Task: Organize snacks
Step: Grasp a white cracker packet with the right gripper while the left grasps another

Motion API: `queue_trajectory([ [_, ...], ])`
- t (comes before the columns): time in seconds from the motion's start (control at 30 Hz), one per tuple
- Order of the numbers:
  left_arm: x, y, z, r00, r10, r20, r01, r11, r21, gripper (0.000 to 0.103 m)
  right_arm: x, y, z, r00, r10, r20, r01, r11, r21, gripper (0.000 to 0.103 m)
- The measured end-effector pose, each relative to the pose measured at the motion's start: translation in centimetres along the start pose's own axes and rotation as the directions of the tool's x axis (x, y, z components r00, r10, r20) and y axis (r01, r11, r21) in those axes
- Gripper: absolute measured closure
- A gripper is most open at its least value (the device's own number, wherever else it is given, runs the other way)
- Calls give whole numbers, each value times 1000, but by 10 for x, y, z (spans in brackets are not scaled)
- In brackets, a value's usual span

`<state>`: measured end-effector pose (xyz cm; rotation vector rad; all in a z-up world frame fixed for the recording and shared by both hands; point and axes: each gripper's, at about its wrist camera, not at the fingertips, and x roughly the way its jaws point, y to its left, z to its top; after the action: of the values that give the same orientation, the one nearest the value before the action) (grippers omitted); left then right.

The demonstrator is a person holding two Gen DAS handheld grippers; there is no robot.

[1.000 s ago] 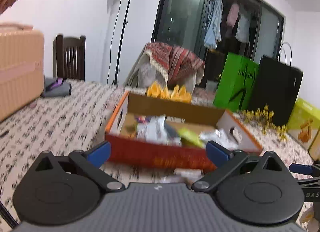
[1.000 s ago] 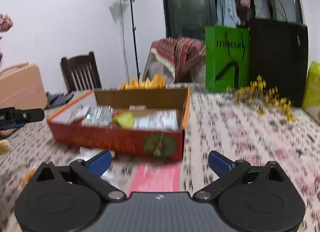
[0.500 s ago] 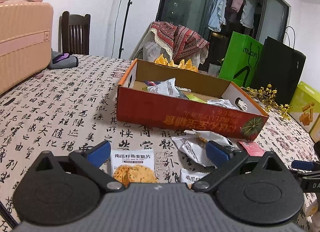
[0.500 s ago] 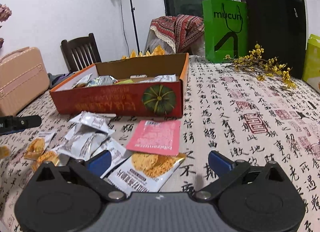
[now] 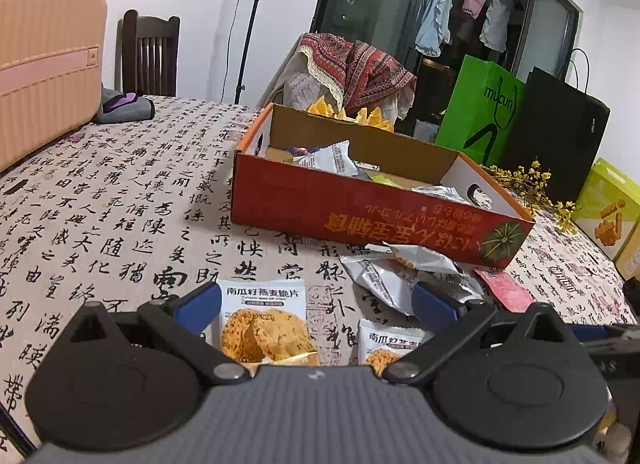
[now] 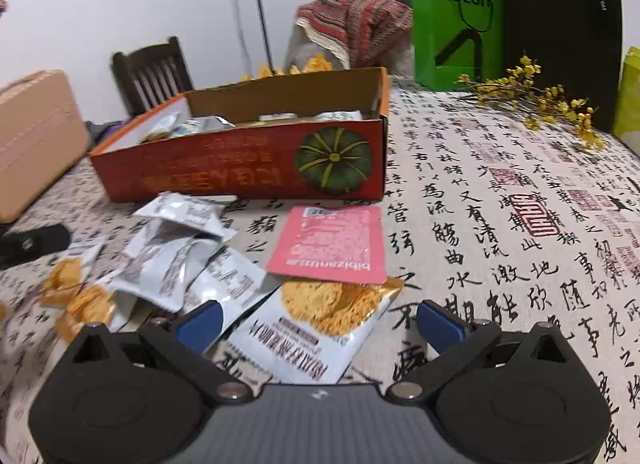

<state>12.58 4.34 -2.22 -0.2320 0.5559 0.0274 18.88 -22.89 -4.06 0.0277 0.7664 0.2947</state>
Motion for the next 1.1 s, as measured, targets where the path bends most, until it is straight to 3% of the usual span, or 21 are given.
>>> queue_trajectory([
  [0.2,-1,8,0,1000,8,7,-8,1000,-24,0,10,8,5,996,-89,-4,89,996,0,7],
  [0.33,0,12,1,1000,15,0,-15,999,-42,0,2,8,-1,996,-89,23,90,995,-42,31],
  [0.6,-2,12,0,1000,13,1,-13,999,-40,0,-14,-10,-8,996,-83,36,85,995,-43,46],
  [0.67,-1,12,0,1000,22,-6,-23,999,-41,0,-20,-15,-10,995,-92,49,93,995,-33,55],
  [0.93,-1,-1,-4,999,12,-41,-12,1000,0,0,-32,-22,-15,995,-66,80,68,997,-22,61],
  [1.1,-1,-25,-13,994,-47,-98,57,993,107,0,-26,-22,-14,996,-61,63,62,998,-15,53],
])
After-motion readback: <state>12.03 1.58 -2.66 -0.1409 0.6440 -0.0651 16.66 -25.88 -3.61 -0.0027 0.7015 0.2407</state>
